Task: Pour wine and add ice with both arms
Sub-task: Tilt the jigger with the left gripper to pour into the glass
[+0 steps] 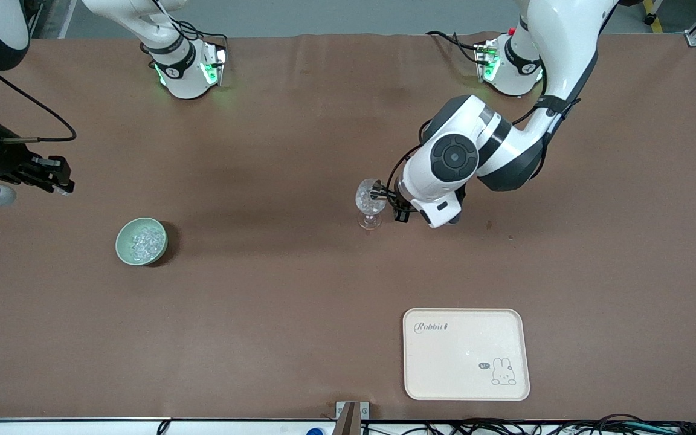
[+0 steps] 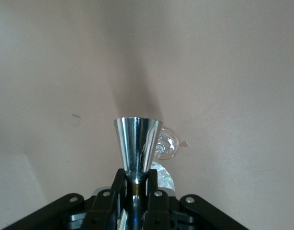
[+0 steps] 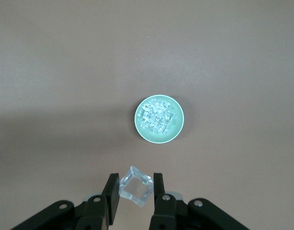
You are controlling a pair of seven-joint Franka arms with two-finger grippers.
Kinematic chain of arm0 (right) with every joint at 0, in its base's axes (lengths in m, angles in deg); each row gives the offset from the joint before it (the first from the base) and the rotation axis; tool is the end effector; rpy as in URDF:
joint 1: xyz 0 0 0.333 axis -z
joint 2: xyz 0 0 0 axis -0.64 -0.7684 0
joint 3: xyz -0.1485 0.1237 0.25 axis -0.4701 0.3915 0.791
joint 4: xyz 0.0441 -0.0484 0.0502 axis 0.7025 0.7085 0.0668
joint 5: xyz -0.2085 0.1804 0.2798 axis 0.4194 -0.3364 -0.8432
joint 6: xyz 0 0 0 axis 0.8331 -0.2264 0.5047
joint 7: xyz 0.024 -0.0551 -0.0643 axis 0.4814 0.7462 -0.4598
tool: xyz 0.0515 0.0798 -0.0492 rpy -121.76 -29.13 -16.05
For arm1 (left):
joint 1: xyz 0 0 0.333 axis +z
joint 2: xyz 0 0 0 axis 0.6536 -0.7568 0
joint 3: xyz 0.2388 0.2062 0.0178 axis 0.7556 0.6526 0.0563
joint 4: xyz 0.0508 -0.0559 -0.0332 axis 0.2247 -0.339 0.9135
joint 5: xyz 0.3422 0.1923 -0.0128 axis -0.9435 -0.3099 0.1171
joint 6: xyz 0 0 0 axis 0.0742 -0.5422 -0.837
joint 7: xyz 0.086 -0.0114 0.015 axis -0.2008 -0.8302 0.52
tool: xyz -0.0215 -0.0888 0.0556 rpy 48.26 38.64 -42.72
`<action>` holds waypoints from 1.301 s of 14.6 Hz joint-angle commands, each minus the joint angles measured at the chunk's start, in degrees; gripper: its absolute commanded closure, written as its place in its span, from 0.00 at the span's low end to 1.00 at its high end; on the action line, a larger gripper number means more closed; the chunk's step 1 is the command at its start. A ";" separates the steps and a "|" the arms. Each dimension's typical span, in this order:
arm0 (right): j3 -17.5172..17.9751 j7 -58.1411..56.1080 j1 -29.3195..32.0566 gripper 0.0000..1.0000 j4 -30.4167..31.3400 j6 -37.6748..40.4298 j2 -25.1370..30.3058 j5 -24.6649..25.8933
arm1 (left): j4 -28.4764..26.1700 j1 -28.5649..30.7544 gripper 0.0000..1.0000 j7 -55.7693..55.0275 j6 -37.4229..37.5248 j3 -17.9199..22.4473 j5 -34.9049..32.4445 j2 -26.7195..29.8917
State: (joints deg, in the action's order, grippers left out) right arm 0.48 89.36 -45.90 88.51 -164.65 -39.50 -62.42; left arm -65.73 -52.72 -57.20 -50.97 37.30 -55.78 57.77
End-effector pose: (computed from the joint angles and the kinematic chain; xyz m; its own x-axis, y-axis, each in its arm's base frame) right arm 0.5685 0.0036 0.5830 0.9998 -0.0071 -0.0187 -0.0069 -0.9999 0.0082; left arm 0.5353 -0.4025 0.3687 0.2017 0.9652 -0.1667 0.9540 -0.2321 -0.1898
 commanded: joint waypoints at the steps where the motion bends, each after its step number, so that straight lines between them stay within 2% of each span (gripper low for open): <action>1: -0.19 1.18 -0.57 0.97 1.10 -0.48 1.25 0.59 | -0.20 -0.66 0.99 -1.29 1.74 0.17 -2.41 1.32; 5: -0.19 1.18 -0.57 0.97 1.10 -0.48 1.25 0.24 | -0.11 -0.49 0.99 -0.76 2.27 0.17 -2.42 1.50; 11: -0.19 1.27 -0.57 0.97 1.18 -0.48 1.25 0.06 | -0.11 0.65 0.99 2.75 2.45 -2.11 -1.37 1.50; 14: -0.19 1.27 -0.57 0.97 1.18 -0.57 1.25 0.06 | 0.50 2.05 0.99 7.92 2.53 -2.12 3.27 1.93; 19: -0.10 1.36 -0.66 0.97 1.18 -0.83 1.25 -0.03 | 2.34 8.99 0.99 19.25 2.80 -2.21 16.71 2.11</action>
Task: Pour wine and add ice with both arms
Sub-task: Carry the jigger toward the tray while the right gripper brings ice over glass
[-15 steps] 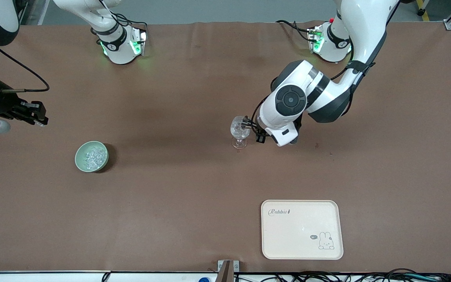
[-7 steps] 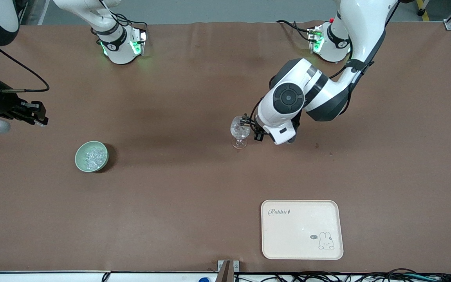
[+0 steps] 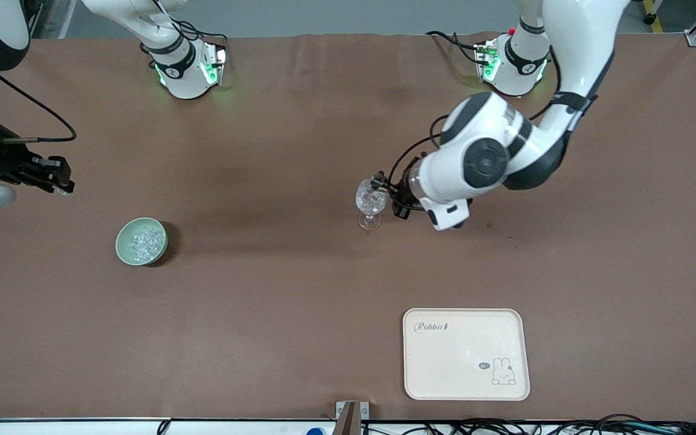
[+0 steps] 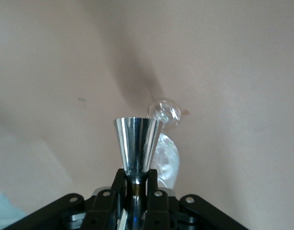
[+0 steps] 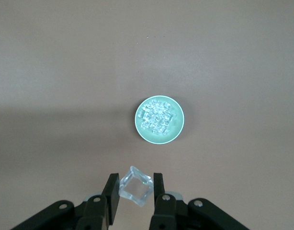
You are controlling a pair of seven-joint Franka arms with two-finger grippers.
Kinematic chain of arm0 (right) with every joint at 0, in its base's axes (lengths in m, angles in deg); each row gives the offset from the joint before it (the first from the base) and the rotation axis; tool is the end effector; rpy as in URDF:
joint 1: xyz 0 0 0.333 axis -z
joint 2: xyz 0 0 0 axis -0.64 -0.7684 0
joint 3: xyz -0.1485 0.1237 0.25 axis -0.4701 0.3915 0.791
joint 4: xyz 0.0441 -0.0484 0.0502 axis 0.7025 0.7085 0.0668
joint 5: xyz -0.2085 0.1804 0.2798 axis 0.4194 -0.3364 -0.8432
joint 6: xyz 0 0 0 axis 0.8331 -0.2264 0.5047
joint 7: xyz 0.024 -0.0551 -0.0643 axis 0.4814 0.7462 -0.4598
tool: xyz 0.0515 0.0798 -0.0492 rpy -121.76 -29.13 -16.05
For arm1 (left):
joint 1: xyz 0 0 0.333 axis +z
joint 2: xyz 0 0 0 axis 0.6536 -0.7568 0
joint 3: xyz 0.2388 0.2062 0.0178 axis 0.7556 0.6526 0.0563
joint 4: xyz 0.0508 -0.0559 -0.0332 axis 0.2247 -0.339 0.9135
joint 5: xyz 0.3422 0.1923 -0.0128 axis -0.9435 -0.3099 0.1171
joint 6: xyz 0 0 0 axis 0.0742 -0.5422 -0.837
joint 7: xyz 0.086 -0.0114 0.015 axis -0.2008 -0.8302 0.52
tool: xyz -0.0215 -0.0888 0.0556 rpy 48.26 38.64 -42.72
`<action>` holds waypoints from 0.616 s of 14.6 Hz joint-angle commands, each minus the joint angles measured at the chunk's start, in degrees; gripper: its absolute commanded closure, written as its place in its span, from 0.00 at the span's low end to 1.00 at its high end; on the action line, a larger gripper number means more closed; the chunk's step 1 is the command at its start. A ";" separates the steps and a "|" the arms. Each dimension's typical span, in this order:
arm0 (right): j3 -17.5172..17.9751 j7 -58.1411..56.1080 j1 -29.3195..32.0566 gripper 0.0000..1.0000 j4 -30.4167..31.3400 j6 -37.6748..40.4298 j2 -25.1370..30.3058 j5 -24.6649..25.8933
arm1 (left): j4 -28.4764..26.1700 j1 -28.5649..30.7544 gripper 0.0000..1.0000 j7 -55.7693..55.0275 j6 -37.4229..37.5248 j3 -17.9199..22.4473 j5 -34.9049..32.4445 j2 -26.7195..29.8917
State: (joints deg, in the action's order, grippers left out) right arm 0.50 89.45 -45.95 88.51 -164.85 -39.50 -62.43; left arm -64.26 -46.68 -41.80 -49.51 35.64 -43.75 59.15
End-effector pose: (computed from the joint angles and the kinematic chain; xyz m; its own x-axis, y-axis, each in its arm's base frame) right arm 0.5689 0.0043 0.5833 0.9999 -0.0074 -0.0152 -0.0073 -0.9999 0.0080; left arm 0.5603 -0.3692 0.4018 0.2725 0.8788 -0.3917 0.9186 -0.3588 -0.1659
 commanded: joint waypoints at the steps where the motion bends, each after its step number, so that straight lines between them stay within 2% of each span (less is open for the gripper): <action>1: -0.12 1.27 -0.70 0.97 1.18 -0.63 1.16 -0.02 | 1.40 4.36 0.99 5.61 1.33 -0.55 7.31 0.47; 6: -0.12 5.20 -3.41 0.97 0.31 -0.81 0.73 -2.20 | 5.71 13.06 0.99 14.04 1.25 -0.46 21.11 -4.80; 9: -0.21 17.48 -9.64 0.97 -2.76 -0.81 -2.34 -2.57 | 12.28 17.63 0.99 19.06 0.63 -0.28 28.32 -12.95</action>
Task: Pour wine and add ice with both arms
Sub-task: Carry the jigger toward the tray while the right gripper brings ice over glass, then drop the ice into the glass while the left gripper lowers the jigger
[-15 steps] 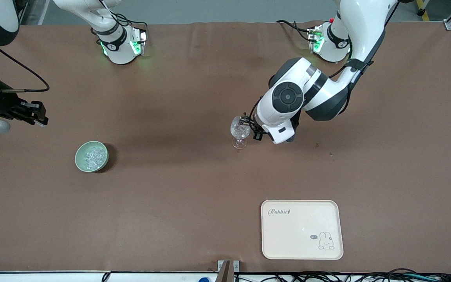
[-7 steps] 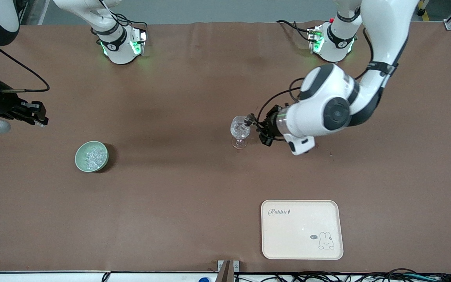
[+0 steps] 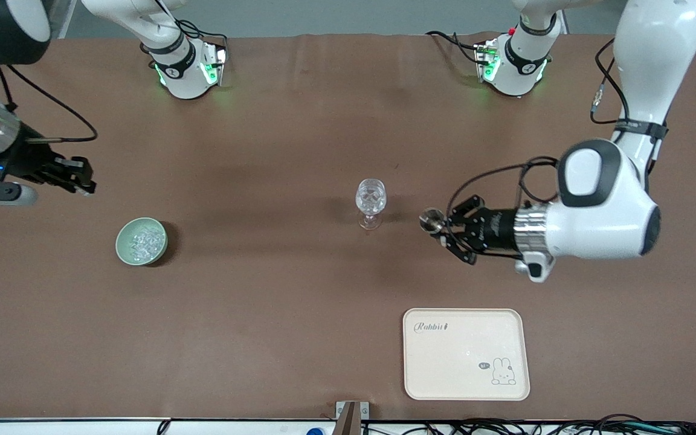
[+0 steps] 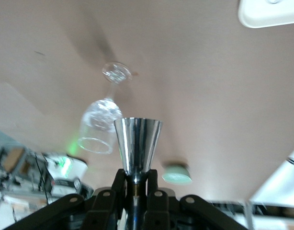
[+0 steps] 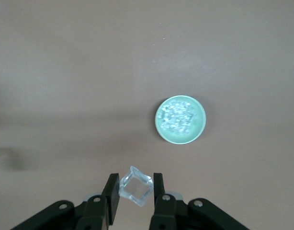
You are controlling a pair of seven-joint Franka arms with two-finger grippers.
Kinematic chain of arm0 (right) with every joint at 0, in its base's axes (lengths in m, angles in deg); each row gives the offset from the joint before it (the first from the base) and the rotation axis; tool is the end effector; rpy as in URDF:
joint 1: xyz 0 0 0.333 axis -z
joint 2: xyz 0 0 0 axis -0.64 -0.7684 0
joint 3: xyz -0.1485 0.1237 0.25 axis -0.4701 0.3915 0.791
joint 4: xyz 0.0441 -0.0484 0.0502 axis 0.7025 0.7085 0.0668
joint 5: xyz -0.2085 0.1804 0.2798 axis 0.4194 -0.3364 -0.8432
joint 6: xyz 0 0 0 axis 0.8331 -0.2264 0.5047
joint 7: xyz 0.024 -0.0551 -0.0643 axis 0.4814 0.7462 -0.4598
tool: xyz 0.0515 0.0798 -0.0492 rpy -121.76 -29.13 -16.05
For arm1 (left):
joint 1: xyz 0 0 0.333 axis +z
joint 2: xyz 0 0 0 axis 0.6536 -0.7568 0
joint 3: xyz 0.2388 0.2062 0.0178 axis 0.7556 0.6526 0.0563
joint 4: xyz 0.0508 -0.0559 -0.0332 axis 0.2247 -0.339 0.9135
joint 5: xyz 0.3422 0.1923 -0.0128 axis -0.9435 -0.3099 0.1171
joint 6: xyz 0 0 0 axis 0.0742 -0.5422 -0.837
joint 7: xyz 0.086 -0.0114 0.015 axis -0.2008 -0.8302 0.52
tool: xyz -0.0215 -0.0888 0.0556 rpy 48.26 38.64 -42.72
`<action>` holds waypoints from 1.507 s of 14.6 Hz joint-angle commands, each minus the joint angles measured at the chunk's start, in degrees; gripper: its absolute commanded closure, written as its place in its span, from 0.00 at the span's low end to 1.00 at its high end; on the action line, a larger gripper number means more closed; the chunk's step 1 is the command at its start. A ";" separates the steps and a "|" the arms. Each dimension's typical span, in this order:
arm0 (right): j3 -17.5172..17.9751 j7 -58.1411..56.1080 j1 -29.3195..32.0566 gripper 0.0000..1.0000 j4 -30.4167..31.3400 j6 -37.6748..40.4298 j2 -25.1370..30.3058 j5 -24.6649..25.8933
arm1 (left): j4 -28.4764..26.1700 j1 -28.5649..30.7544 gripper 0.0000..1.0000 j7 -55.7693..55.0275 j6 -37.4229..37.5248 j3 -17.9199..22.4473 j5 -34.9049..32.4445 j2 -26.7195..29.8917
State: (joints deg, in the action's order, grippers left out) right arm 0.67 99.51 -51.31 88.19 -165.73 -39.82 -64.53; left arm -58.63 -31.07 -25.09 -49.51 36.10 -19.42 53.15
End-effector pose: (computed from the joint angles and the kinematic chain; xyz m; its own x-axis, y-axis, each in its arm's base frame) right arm 0.5688 0.0632 0.5841 0.9960 -0.0897 -0.0053 -0.0898 -0.9956 -0.0278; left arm 0.6657 -0.2177 0.3996 0.0576 0.6458 -0.7613 0.9753 -0.1994 -0.0953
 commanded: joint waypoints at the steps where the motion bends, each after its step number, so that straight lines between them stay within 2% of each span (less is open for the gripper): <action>1: -0.30 11.82 -6.48 0.97 -3.75 0.16 -3.34 -0.55 | 8.15 2.64 0.99 3.07 -0.41 -0.65 6.28 -9.16; 6: -0.29 35.02 -19.13 0.97 -9.73 0.16 -10.19 -0.46 | 8.78 3.17 0.99 3.95 -16.22 -0.39 9.90 -14.62; 9: -0.29 47.06 -27.48 0.96 -13.51 -0.19 -15.11 -2.12 | 11.85 4.48 0.99 6.14 -17.56 -0.39 14.72 -19.36; 13: -0.29 59.91 -36.19 0.97 -17.47 -9.04 -22.49 -2.31 | 13.62 4.67 0.99 10.98 -21.41 -0.13 19.13 -24.29; 17: -0.29 63.01 -39.89 0.97 -19.67 -13.98 -28.04 -2.31 | 15.46 4.58 0.99 15.37 -23.62 0.66 25.27 -29.21; 22: -0.29 65.65 -41.92 0.96 -21.70 -16.27 -32.53 -2.05 | 18.71 3.79 0.99 15.99 -25.64 1.02 25.90 -33.61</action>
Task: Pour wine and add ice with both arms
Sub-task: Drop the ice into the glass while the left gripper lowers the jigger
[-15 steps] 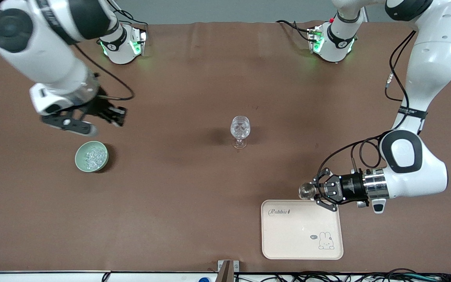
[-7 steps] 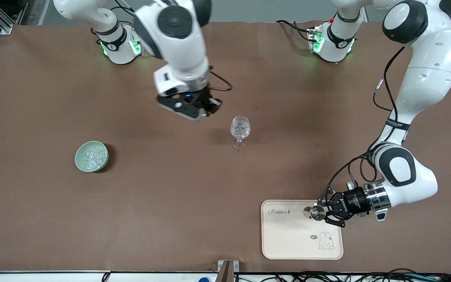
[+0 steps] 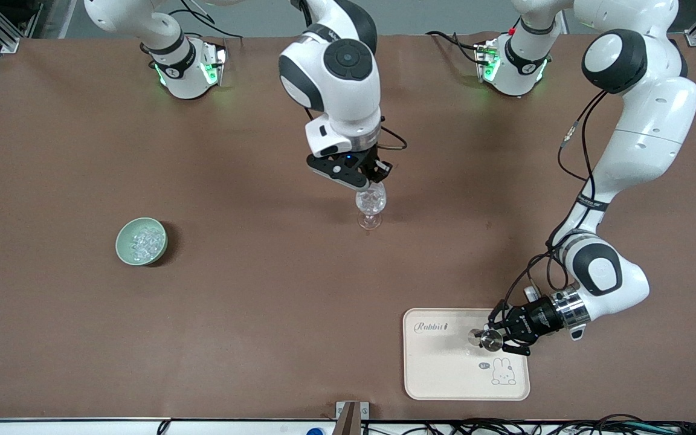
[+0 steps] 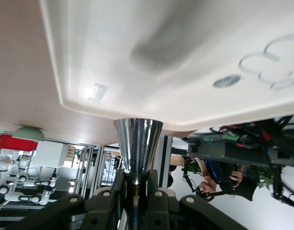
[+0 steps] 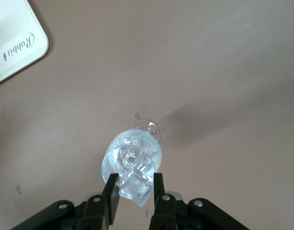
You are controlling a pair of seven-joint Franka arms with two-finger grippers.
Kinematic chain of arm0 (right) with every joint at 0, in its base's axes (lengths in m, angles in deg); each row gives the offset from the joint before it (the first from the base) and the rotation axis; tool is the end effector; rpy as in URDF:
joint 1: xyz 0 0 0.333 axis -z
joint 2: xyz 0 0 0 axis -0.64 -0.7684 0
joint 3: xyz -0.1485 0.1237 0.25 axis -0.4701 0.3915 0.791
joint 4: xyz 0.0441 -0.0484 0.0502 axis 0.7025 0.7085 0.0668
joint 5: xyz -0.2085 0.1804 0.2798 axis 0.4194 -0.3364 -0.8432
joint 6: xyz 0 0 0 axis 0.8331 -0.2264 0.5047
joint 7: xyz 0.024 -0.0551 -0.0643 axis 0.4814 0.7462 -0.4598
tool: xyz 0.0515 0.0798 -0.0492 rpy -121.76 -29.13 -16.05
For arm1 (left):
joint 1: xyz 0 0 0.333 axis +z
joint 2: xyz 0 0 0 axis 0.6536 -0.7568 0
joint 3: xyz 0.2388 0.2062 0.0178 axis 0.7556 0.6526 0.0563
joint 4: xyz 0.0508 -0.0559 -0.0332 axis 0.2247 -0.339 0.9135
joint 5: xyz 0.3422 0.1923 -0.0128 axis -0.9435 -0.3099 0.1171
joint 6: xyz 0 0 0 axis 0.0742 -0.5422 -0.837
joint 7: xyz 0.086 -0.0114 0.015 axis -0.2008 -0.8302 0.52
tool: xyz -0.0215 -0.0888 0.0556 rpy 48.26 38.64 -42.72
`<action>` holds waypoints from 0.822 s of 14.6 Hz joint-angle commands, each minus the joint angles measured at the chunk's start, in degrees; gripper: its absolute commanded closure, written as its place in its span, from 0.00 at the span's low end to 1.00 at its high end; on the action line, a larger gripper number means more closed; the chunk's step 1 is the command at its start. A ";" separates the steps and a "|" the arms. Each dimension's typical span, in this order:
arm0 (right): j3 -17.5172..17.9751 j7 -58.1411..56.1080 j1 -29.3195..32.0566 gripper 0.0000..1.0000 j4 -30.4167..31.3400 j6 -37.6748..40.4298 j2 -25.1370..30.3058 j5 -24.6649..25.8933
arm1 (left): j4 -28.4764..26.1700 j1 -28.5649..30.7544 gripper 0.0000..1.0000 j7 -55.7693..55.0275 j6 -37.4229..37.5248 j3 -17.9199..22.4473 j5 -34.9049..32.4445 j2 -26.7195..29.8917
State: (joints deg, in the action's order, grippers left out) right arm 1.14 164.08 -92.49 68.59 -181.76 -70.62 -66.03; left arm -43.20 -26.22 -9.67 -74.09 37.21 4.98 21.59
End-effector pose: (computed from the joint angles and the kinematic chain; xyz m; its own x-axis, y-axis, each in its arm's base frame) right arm 0.4779 0.5507 0.4240 0.8822 -0.4707 0.0147 -0.4679 -0.8796 -0.0854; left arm 0.7675 -0.0828 0.1566 -0.2408 0.2968 -0.9241 0.9154 0.3858 -0.1146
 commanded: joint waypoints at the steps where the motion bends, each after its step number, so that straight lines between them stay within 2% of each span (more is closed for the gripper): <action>1: -0.85 1.08 -0.83 0.96 -2.10 -0.50 -2.16 -0.37 | 3.29 -1.05 0.99 0.58 -1.06 -0.10 1.50 -2.14; 6: -0.94 0.82 -0.74 0.95 -1.84 -2.43 -3.48 0.16 | 3.37 -0.88 0.99 4.61 -1.85 0.07 1.50 -3.72; 7: -0.94 0.82 -0.74 0.92 -1.84 -2.70 -3.74 0.42 | 3.29 -0.88 0.99 5.32 -1.94 0.07 1.50 -3.72; 8: -0.94 0.82 -0.83 0.84 -1.84 -2.79 -3.92 0.51 | 3.29 -0.70 0.99 6.02 -1.94 0.25 1.50 -3.72; 9: -0.94 0.82 -0.83 0.71 -1.84 -2.79 -3.92 0.51 | 3.29 -0.79 0.99 6.37 -1.94 0.25 1.50 -3.81; 11: -0.94 0.82 -1.00 0.35 -1.84 -2.70 -3.92 0.51 | 3.11 -0.79 0.97 7.16 -1.94 0.25 1.50 -3.99; 12: -0.94 0.90 -1.35 0.23 -1.84 -2.70 -3.92 0.60 | 3.02 -0.79 0.95 7.26 -1.94 0.25 1.50 -3.90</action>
State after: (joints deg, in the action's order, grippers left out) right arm 0.64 164.40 -92.90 67.85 -184.54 -74.10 -65.95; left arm -41.51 -26.47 -3.75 -75.65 37.36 4.99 18.34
